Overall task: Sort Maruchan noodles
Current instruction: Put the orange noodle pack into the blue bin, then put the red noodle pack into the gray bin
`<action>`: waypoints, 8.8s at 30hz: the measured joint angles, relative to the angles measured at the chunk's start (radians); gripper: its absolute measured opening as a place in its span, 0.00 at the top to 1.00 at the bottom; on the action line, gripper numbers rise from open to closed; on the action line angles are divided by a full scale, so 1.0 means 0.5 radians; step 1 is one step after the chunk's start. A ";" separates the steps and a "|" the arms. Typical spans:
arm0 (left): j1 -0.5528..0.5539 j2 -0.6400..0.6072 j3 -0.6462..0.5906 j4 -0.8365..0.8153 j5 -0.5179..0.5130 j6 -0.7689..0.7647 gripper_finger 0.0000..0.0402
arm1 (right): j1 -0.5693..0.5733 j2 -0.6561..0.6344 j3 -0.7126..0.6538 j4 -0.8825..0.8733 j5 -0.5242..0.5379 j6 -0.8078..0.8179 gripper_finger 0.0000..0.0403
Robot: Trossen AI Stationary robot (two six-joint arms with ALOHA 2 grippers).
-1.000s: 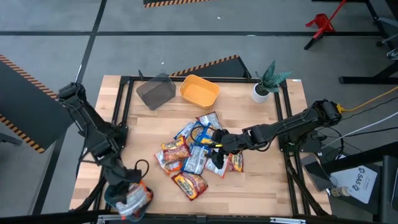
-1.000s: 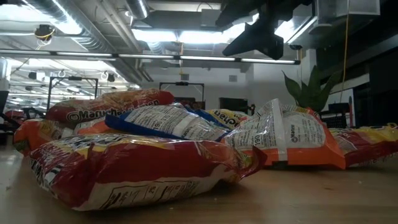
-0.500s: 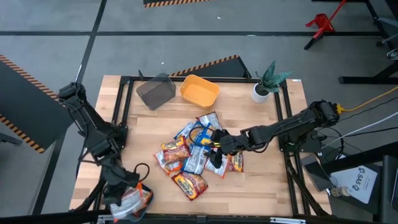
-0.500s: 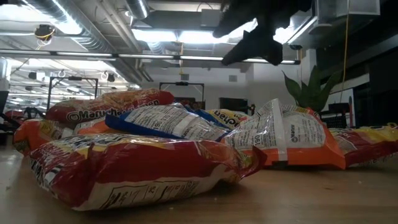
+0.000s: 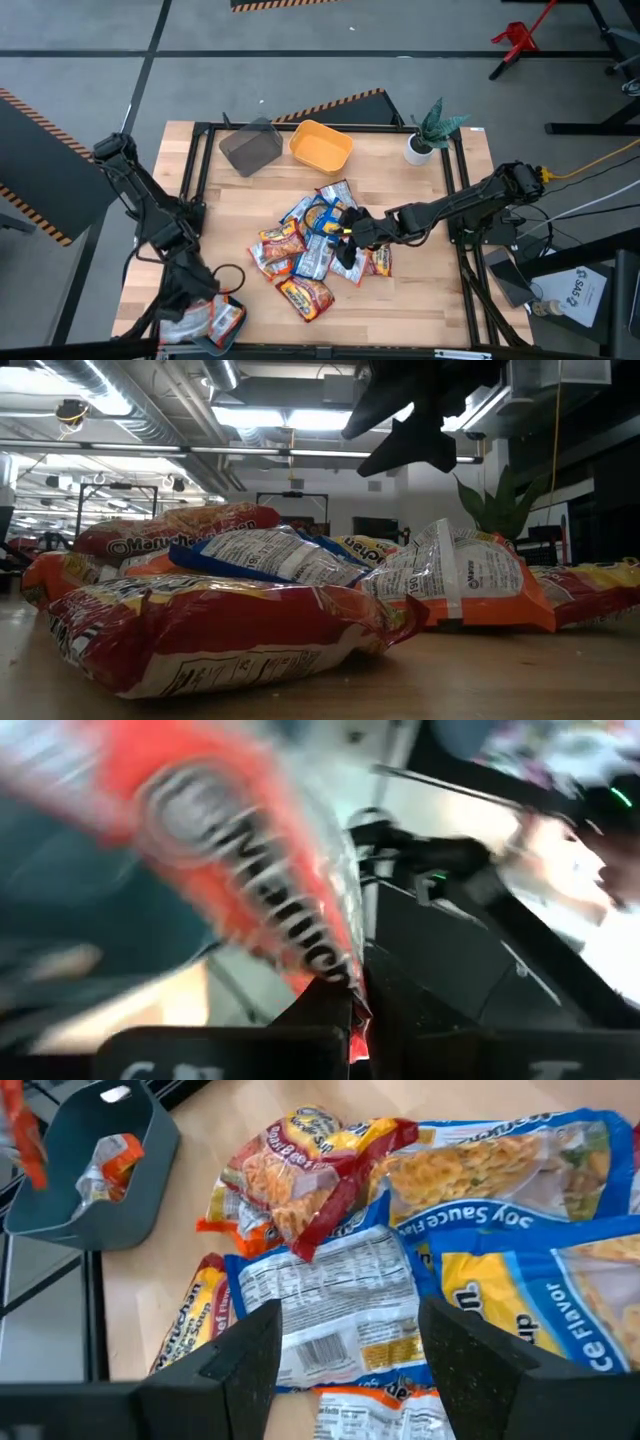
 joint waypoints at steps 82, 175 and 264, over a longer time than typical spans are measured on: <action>0.308 0.474 -0.012 -0.083 0.762 -1.701 0.68 | 0.000 -0.002 0.000 -0.066 -0.444 -0.684 0.45; 0.323 1.078 1.243 -1.126 -0.855 -1.487 0.69 | -0.002 0.209 0.002 0.433 -0.490 -0.717 0.45; 2.154 0.806 -0.493 1.276 0.132 1.690 0.58 | -0.490 0.292 0.002 0.482 -0.289 -0.513 0.16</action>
